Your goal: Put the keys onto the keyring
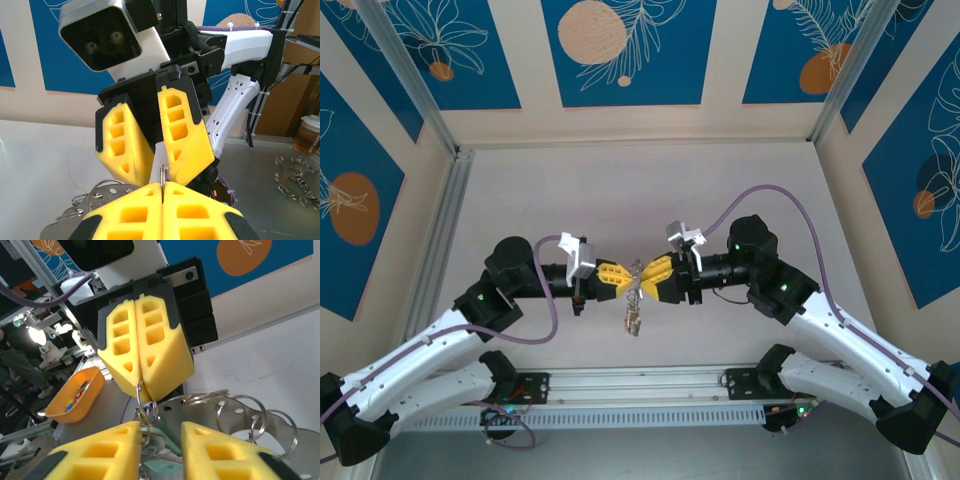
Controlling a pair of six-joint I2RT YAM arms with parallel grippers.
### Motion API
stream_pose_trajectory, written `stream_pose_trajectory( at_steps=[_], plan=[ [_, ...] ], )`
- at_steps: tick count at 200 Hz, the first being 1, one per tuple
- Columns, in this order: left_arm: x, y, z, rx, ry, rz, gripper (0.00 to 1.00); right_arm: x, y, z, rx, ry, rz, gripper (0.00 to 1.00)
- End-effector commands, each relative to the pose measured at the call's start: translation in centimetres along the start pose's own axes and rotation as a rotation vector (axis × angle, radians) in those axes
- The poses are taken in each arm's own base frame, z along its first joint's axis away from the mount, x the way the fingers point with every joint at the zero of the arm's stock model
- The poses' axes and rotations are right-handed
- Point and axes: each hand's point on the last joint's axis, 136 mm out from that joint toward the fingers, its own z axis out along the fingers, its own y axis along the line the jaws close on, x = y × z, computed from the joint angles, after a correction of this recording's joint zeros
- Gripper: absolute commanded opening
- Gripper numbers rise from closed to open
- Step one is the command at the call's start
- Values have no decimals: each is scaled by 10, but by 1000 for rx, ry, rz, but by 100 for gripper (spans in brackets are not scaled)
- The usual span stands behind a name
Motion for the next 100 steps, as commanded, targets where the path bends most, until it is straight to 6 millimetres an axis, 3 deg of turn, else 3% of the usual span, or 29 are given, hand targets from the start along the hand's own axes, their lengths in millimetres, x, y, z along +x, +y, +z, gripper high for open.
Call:
stream_pose_trajectory(
  at_steps=[1,37,100],
  plan=[
    [-17,-6,-4,22,-51,60,0,1,2,1,-27,-4,9,21],
    [-19,-7,-5,22,-60,66,0,6,1,1,-31,2,15,10],
    [-32,-10,-4,46,-125,73,0,13,5,0,-72,-11,-5,10]
  ],
)
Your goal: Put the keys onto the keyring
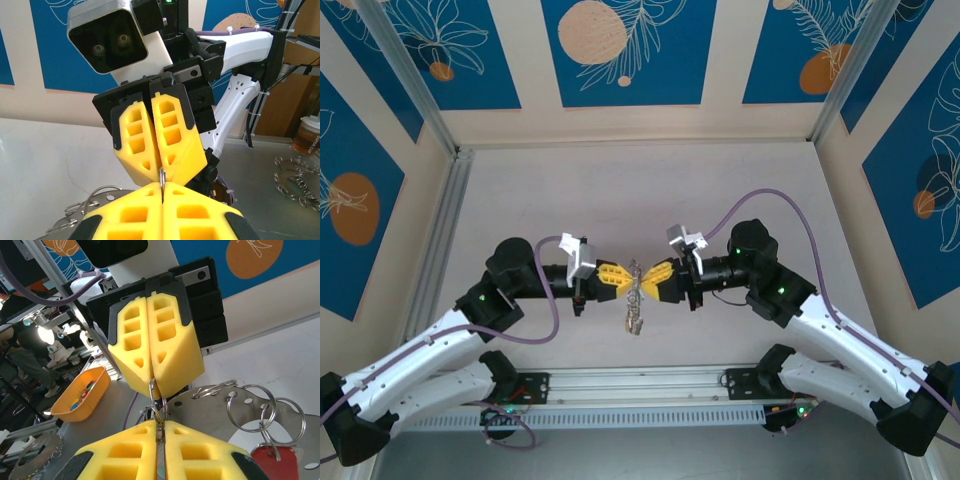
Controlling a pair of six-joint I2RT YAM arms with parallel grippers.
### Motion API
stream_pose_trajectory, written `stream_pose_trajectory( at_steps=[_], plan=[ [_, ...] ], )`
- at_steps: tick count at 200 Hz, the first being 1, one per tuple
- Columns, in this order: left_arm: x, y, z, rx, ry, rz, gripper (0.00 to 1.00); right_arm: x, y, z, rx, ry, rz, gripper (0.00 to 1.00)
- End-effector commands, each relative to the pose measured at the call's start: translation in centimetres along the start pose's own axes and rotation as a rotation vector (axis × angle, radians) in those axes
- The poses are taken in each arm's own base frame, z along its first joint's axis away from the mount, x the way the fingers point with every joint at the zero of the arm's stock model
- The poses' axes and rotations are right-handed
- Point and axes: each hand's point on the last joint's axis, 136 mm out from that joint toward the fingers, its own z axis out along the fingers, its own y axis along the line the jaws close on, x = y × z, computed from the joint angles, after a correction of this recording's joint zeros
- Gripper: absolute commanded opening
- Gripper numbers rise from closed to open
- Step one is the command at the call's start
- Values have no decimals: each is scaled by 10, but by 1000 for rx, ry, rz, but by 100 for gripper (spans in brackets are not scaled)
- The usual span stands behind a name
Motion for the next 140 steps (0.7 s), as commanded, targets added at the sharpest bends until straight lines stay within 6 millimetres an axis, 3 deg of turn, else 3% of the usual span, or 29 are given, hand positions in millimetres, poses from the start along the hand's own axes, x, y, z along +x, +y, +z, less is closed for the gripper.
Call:
stream_pose_trajectory(
  at_steps=[1,86,140],
  plan=[
    [-34,-10,-4,43,-117,81,0,6,2,0,-28,4,9,10],
    [-35,-8,-1,53,-135,71,0,10,-2,6,-58,25,24,7],
    [-35,-8,0,58,-137,62,0,-1,-8,7,-23,-12,-22,7]
  ],
)
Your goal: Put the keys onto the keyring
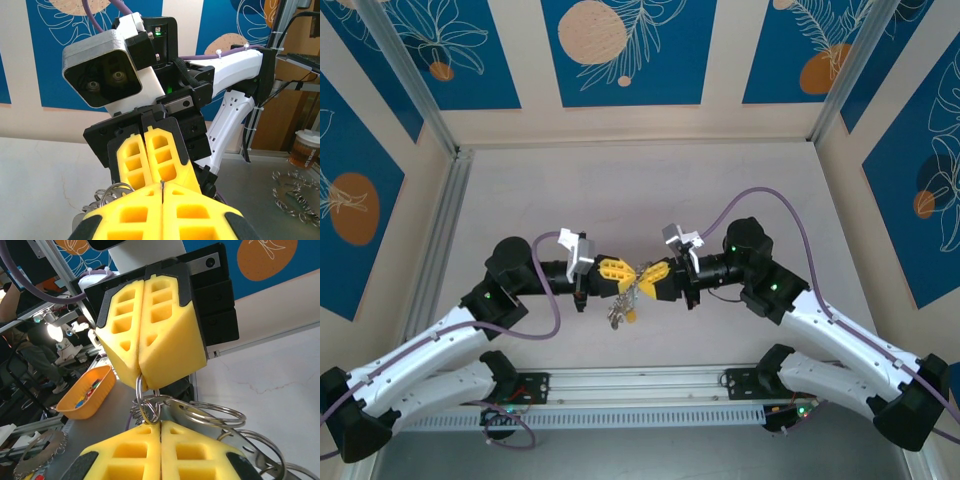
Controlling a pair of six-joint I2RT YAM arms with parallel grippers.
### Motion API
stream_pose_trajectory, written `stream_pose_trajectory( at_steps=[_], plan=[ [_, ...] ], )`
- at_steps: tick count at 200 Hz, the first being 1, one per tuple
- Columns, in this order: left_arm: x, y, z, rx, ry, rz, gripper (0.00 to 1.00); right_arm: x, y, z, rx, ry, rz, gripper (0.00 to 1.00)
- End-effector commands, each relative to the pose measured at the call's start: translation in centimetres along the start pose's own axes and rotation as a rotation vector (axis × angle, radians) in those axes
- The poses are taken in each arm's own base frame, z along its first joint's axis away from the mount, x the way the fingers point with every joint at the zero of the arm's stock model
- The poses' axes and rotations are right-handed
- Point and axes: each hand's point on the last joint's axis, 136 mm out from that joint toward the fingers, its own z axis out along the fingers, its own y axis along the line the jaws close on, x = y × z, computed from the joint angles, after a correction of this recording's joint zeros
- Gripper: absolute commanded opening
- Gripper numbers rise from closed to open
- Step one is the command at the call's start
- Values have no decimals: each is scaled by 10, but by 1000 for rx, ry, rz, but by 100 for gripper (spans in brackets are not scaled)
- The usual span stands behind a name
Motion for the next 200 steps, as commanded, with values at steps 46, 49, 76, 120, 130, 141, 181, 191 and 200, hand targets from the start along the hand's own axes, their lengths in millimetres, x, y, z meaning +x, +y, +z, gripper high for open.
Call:
stream_pose_trajectory(
  at_steps=[46,49,76,120,130,141,181,191,200],
  plan=[
    [-19,-7,-4,29,-79,47,0,-14,-9,-1,58,-61,-55,17],
    [-19,-7,-3,28,-80,46,0,-15,-9,-2,60,-63,-58,19],
    [-17,-4,-3,20,-93,34,0,-14,-11,-9,127,-51,-70,33],
    [-17,-4,-3,23,-114,17,0,-16,5,-31,200,-75,-173,41],
    [-18,-4,-3,25,-126,15,0,-18,6,-31,198,-80,-178,42],
    [-19,-4,-3,28,-134,10,0,-18,4,-28,190,-75,-177,42],
    [-19,-3,-1,33,-139,1,0,-23,-1,-20,164,-84,-182,41],
    [-19,-3,-1,32,-138,2,0,-25,-1,-19,157,-90,-187,40],
    [-19,-2,-1,31,-136,0,0,-27,0,-18,149,-96,-191,39]
  ],
)
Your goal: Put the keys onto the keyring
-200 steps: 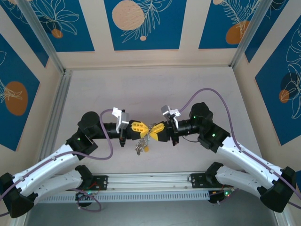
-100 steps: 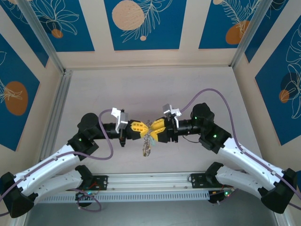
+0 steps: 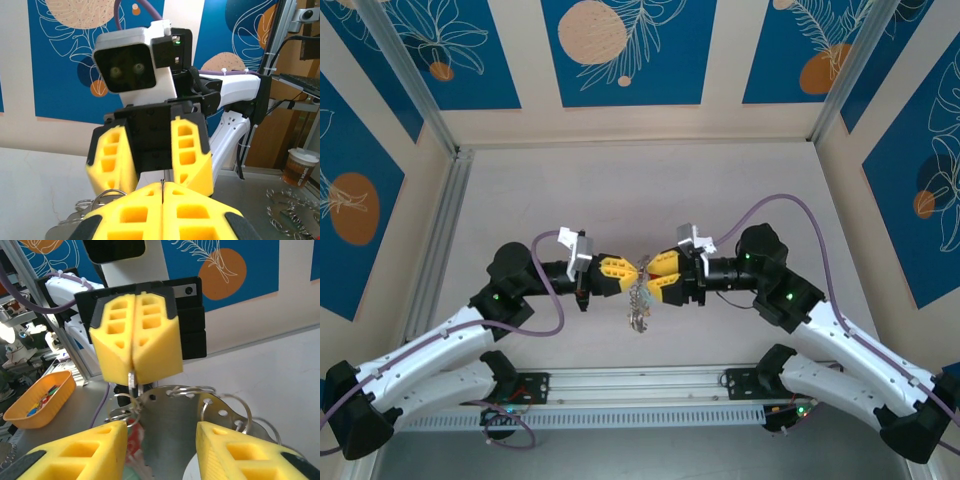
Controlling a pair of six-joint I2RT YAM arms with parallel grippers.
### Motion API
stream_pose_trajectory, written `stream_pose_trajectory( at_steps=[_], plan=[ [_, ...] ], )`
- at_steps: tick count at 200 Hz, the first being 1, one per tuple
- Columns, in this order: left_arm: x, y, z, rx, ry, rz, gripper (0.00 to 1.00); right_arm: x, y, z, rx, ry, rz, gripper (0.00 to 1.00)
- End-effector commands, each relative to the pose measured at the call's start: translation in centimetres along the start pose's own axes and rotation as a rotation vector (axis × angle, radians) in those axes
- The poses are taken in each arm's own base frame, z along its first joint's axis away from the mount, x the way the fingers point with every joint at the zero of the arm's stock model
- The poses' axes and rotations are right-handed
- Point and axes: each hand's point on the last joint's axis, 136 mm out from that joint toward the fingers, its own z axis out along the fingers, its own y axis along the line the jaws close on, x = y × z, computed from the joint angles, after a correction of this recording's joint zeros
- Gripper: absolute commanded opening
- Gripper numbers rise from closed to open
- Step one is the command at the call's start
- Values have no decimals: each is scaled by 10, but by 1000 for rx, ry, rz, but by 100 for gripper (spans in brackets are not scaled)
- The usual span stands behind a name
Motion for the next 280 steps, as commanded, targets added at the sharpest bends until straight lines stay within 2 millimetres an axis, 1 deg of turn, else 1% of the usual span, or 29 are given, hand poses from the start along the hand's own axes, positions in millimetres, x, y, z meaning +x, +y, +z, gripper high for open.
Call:
stream_pose_trajectory(
  at_steps=[1,23,65,75,93,107,125,136,159,178,196,218,241,263,280],
  plan=[
    [-16,-6,-2,23,-60,44,0,-19,5,-1,-18,-56,-61,40],
    [-14,-4,-1,18,-53,42,0,-22,8,1,-48,-61,-66,36],
    [-10,-2,-1,15,-48,39,0,-22,7,5,-63,-61,-56,29],
    [-10,-3,-1,15,-50,39,0,-20,5,7,-62,-53,-51,23],
    [-9,-2,-1,13,-47,36,0,-18,3,9,-56,-32,-50,8],
    [-7,0,0,3,-32,29,0,-18,2,8,-40,-22,-56,0],
    [1,5,0,-27,35,15,0,-17,1,5,-14,7,-78,0],
    [7,7,-2,-58,103,10,0,-12,-2,3,26,63,-85,0],
    [16,14,-17,-165,275,35,23,0,-14,-5,135,187,-110,0],
    [19,18,-29,-230,399,58,31,9,-20,-9,196,280,-123,0],
    [22,18,-34,-240,488,56,32,14,-23,-9,226,352,-125,0],
    [23,16,-32,-214,542,51,32,19,-30,-8,269,465,-100,0],
    [24,14,-27,-177,553,50,33,23,-25,-5,250,533,-88,0],
    [28,12,-22,-143,553,45,33,17,-21,-4,245,538,-92,0],
    [28,11,-19,-130,546,51,34,17,-17,-1,227,561,-95,0]
  ],
)
